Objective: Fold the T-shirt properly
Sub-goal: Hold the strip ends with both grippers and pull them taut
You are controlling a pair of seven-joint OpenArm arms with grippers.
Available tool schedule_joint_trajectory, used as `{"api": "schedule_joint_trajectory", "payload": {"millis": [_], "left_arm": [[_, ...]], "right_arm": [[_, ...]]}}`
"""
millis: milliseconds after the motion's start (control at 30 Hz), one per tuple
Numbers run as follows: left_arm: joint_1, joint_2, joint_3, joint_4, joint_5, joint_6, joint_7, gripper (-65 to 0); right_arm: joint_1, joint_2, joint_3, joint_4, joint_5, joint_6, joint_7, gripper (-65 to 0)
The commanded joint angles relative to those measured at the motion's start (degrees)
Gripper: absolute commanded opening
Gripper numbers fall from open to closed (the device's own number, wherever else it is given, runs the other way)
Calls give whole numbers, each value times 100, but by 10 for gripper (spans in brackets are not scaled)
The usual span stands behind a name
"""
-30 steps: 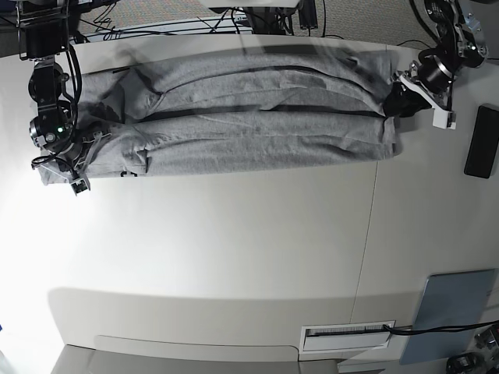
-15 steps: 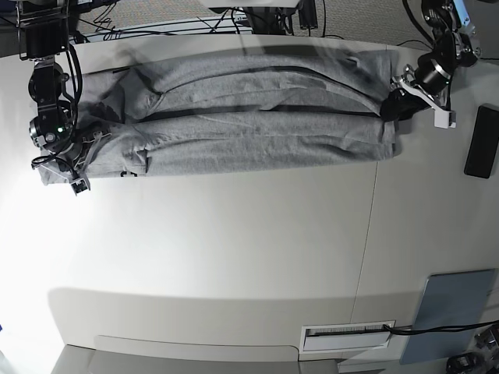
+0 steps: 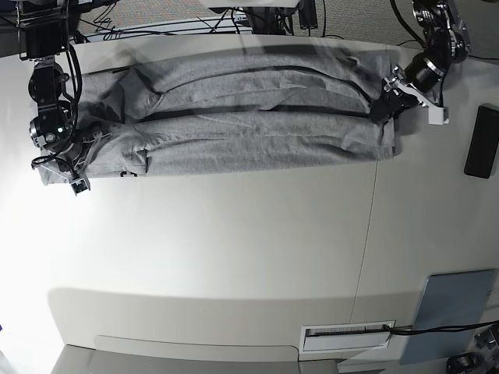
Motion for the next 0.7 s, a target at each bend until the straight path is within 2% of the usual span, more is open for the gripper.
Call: {"api": "schedule_joint_trajectory", "payload": {"millis": [0,67,133,167,333,667], "left_arm": [[4,-20,-7,55,-26,-30,15,-449],[2,-22,-7,55,-22,-30,-42,-528],[4,-22,-7,55,4,-30,-144,-636],[4,-22,-7,55,28,-30,-227,-650],[2,-24,-9,55,109,-30,-573,-650],[2,-22,-9,57,101,-30,-588,-650]], "right_arm": [[44,98,22,26,-15,7,-155,-648],[44,98,22,26,-15,7,-155,-648],[44,98,22,26,-15,7,-155,-648],[44,98,22,26,-15,7,-155,-648],[44,98,22,42,-17,11,-155,-648],[44,273,22,1075,-15,2,-286,-648]]}}
